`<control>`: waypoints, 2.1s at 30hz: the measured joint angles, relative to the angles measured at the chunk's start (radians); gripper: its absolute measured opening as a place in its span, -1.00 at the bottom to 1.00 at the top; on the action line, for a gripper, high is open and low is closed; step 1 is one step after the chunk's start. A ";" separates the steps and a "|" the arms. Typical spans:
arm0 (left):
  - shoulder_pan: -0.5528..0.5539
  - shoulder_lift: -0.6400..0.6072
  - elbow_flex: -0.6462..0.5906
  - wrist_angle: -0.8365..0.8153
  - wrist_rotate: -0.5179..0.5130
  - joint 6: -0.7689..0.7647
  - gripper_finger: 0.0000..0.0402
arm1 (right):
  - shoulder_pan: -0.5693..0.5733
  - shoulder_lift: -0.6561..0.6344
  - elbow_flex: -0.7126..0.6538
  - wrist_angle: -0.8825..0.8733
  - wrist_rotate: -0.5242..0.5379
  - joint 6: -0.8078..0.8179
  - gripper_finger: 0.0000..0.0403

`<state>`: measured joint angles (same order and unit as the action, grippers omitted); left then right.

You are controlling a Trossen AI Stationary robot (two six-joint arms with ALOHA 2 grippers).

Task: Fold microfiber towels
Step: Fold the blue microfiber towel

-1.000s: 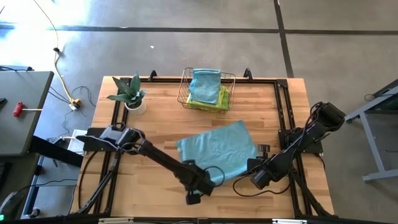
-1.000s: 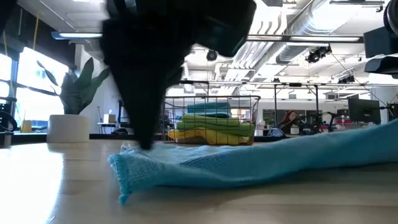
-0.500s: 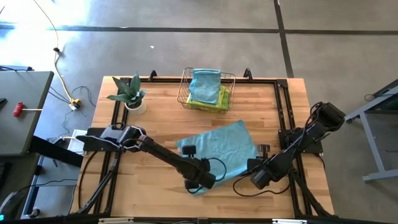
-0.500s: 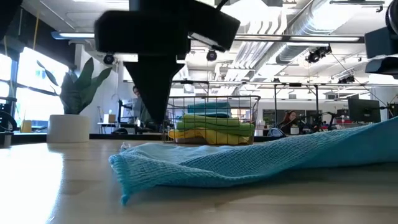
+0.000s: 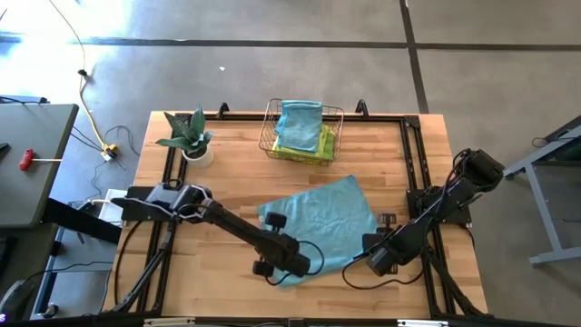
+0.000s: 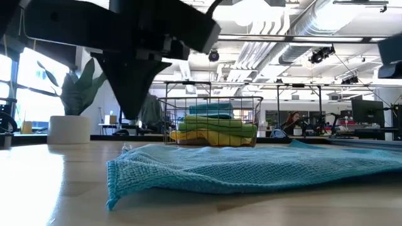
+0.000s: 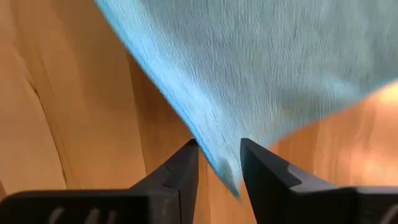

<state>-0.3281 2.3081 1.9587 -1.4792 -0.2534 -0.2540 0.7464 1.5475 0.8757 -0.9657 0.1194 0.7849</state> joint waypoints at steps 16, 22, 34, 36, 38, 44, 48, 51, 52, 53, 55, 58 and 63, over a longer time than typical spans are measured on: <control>-0.110 0.000 0.000 0.300 0.137 0.054 -1.00 | 0.046 -0.006 0.000 -0.255 -0.059 0.037 -0.44; -0.182 0.000 0.000 0.108 0.001 -0.086 -1.00 | 0.046 -0.006 0.000 -0.248 0.040 -0.007 -0.44; -0.245 -0.265 -0.275 0.151 -0.023 -0.412 -1.00 | 0.018 -0.006 0.000 -0.215 0.239 -0.175 -0.44; -0.246 -0.333 -0.368 0.281 -0.042 -0.467 -1.00 | 0.018 -0.006 0.000 -0.204 0.301 -0.263 -0.44; -0.235 -0.387 -0.456 0.489 -0.066 -0.507 -1.00 | 0.016 -0.006 0.000 -0.179 0.360 -0.358 -0.44; -0.170 -0.395 -0.655 1.232 -0.088 -0.450 -1.00 | -0.048 -0.006 -0.046 -0.012 0.358 -0.541 -0.44; -0.133 -0.333 -0.680 1.479 0.030 -0.390 -1.00 | -0.100 -0.015 -0.096 0.067 0.271 -0.562 -0.45; -0.121 -0.315 -0.679 1.503 0.125 -0.367 -0.99 | -0.106 -0.033 -0.106 0.084 0.231 -0.511 -0.48; -0.119 -0.308 -0.678 1.506 0.138 -0.369 -0.97 | -0.102 -0.038 -0.106 0.087 0.222 -0.488 -0.49; -0.119 -0.304 -0.678 1.497 0.152 -0.376 -0.95 | -0.093 -0.044 -0.106 0.093 0.212 -0.462 -0.50; -0.120 -0.303 -0.679 1.461 0.174 -0.375 -0.90 | -0.072 -0.057 -0.106 0.123 0.194 -0.422 -0.52; -0.120 -0.304 -0.678 1.431 0.176 -0.344 -0.78 | -0.032 -0.073 -0.106 0.166 0.180 -0.373 -0.53; -0.120 -0.303 -0.679 1.296 0.073 -0.245 -0.58 | 0.048 -0.083 -0.105 0.216 0.151 -0.282 -0.53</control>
<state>-0.4477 2.0048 1.2800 -0.1835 -0.1801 -0.4987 0.7939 1.4644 0.7708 -0.7493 0.2699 0.5027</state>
